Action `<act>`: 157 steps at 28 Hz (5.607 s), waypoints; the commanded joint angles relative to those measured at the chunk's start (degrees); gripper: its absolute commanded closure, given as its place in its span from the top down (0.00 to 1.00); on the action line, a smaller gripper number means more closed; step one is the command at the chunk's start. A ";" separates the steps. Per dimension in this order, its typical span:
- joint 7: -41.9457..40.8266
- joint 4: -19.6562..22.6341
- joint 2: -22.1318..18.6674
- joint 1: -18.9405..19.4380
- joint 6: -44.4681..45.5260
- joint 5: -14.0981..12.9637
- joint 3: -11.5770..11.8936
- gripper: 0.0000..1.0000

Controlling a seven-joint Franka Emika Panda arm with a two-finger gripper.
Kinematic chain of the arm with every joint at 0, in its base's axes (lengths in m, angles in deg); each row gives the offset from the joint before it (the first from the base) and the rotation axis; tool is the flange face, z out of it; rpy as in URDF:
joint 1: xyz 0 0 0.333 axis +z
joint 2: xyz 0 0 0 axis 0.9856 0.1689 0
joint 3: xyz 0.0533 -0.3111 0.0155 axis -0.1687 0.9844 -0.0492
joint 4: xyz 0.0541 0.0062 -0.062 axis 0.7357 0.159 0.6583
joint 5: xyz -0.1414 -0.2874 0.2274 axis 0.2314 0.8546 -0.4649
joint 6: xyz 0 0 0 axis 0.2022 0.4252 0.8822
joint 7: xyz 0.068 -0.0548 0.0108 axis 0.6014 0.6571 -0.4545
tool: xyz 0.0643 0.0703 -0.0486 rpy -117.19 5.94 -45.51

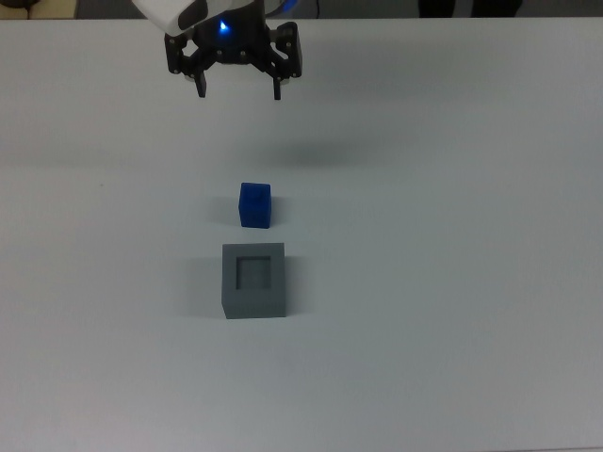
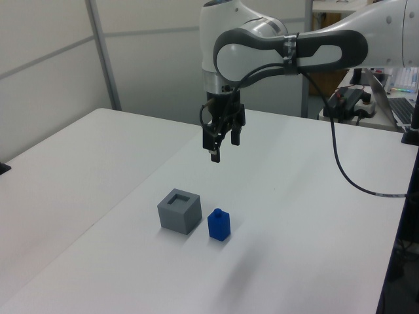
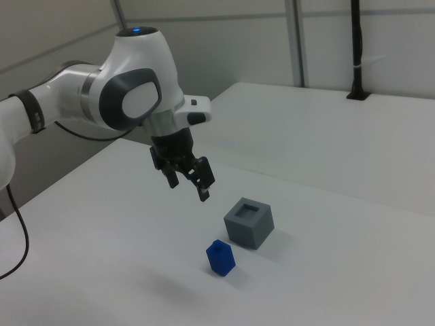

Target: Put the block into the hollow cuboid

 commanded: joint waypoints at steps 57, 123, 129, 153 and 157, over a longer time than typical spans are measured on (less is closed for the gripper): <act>1.68 3.97 12.19 0.85 -11.62 4.74 0.38 0.00; -7.38 -4.83 19.75 -0.12 -22.68 -2.56 0.91 0.18; -6.94 -5.00 19.75 0.23 -22.68 -1.60 0.91 1.00; -2.81 -1.14 -1.34 -1.17 5.35 -0.01 1.00 1.00; -3.95 2.55 -5.03 -1.09 5.09 2.19 0.91 1.00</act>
